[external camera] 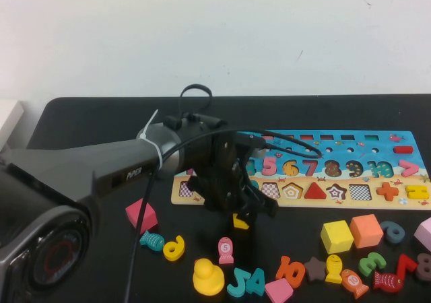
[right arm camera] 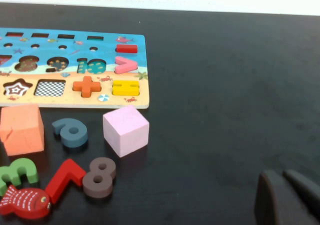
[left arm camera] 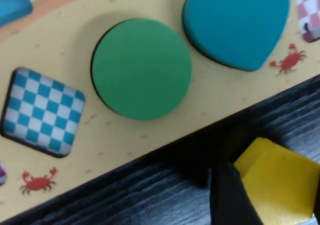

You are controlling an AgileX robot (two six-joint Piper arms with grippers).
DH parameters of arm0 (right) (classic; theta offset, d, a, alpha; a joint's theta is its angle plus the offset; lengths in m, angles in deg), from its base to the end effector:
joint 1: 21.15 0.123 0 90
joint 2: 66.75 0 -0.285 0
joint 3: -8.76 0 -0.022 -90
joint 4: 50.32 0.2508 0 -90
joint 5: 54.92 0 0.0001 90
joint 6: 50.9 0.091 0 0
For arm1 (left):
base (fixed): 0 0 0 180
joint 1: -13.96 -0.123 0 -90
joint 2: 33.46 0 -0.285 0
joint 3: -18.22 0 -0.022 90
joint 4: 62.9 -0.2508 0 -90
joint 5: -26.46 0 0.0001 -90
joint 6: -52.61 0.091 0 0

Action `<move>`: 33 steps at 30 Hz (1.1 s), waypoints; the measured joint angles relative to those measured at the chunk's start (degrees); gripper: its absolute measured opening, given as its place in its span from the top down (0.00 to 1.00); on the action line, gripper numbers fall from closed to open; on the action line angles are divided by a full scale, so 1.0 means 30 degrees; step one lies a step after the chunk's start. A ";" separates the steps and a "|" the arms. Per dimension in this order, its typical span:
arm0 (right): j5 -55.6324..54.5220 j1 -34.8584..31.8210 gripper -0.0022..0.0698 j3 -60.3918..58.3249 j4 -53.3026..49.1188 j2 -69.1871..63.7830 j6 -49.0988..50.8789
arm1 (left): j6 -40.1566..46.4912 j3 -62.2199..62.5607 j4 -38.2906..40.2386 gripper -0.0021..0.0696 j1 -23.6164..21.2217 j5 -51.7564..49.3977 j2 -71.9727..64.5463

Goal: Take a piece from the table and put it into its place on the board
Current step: Pick up the "Pentagon", then place the "Pentagon" into the hole of the Pentagon

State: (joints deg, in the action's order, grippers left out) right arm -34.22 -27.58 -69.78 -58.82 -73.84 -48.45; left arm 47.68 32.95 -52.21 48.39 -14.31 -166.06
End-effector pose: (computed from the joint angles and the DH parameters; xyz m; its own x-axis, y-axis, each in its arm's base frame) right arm 0.0520 -0.0107 0.1739 -0.2902 -0.0638 -0.9548 0.1345 0.9852 -0.1067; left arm 0.3719 -0.2683 0.1511 -0.8810 0.3318 -0.3372 0.4099 0.8913 -0.1937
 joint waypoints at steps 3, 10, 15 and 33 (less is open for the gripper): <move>0.0000 0.0000 0.94 0.0000 0.0000 0.0000 0.0000 | 0.0000 0.0743 0.0000 0.54 0.0000 -0.0711 0.0000; 0.0000 0.0000 0.94 0.0000 0.0000 0.0000 0.0000 | 0.0655 0.2679 0.1051 0.55 0.0000 -0.0791 0.0000; 0.0000 0.0000 0.94 0.0000 0.0000 0.0000 0.0000 | 0.2239 0.2878 0.3533 0.55 0.0000 0.0992 -0.0072; 0.0000 0.0000 0.94 0.0000 0.0000 0.0000 0.0000 | 0.5821 0.3857 0.7517 0.55 0.0043 0.2222 -0.2096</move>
State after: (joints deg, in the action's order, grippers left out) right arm -34.22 -27.58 -69.78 -58.82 -73.84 -48.45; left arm 65.14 44.52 -29.66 48.52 -7.64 -172.34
